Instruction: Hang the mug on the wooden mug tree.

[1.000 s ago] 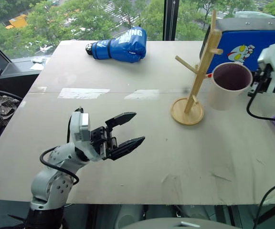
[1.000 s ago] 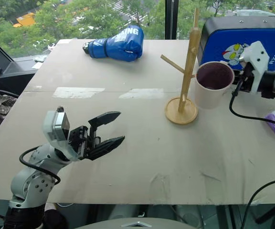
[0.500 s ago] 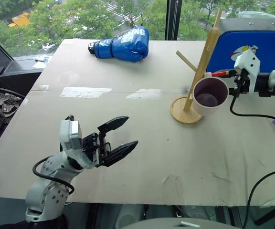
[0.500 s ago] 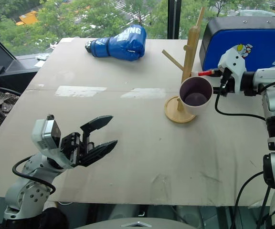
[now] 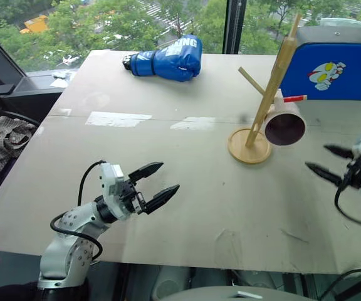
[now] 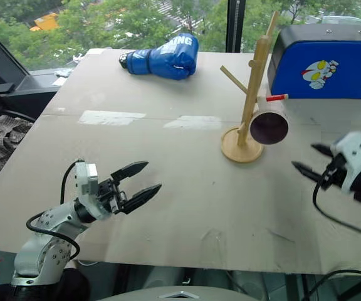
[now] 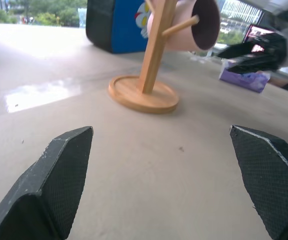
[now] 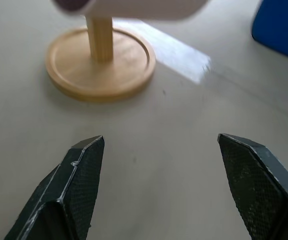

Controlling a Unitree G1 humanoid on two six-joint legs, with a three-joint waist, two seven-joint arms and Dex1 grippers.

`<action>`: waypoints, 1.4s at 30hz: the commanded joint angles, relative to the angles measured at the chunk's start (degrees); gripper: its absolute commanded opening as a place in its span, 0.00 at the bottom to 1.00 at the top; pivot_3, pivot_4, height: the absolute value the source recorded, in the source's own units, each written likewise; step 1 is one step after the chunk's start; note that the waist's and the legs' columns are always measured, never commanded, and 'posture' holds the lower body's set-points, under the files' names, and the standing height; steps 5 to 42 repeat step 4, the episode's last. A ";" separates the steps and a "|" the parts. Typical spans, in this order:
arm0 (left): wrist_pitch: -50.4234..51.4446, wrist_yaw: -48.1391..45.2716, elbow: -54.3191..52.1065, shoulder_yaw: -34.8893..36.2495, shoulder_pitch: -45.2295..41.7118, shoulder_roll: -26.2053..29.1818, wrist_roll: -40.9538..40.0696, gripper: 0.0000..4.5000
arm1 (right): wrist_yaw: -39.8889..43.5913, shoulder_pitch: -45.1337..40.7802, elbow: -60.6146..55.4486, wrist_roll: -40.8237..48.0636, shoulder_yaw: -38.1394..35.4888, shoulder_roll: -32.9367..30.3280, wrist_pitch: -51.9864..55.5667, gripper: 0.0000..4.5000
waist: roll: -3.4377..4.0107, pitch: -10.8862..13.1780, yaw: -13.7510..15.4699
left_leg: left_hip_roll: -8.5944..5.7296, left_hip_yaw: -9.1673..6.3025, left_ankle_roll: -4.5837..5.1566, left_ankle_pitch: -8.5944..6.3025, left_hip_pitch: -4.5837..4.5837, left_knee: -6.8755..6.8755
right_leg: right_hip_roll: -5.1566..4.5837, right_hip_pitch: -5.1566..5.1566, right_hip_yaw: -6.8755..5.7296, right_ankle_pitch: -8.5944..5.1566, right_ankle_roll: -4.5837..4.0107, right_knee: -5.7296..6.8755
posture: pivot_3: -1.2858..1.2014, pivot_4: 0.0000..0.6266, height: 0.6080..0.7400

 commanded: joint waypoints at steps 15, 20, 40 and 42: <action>-0.64 -1.30 4.73 -1.95 -2.93 1.07 3.06 1.00 | -10.65 10.99 -9.66 -3.25 0.39 10.42 -4.66 0.81 | 0.00 -0.03 -0.45 | 0.02 0.08 0.01 -0.01 0.15 -0.01 | 0.05 0.06 0.12 0.00 0.00 0.02 | 0.52 0.24 1.00; -0.64 -1.30 4.73 -1.95 -2.93 1.07 3.06 1.00 | -10.65 10.99 -9.66 -3.25 0.39 10.42 -4.66 0.81 | 0.00 -0.03 -0.45 | 0.02 0.08 0.01 -0.01 0.15 -0.01 | 0.05 0.06 0.12 0.00 0.00 0.02 | 0.52 0.24 1.00; -0.64 -1.30 4.73 -1.95 -2.93 1.07 3.06 1.00 | -10.65 10.99 -9.66 -3.25 0.39 10.42 -4.66 0.81 | 0.00 -0.03 -0.45 | 0.02 0.08 0.01 -0.01 0.15 -0.01 | 0.05 0.06 0.12 0.00 0.00 0.02 | 0.52 0.24 1.00; -0.64 -1.30 4.73 -1.95 -2.93 1.07 3.06 1.00 | -10.65 10.99 -9.66 -3.25 0.39 10.42 -4.66 0.81 | 0.00 -0.03 -0.45 | 0.02 0.08 0.01 -0.01 0.15 -0.01 | 0.05 0.06 0.12 0.00 0.00 0.02 | 0.52 0.24 1.00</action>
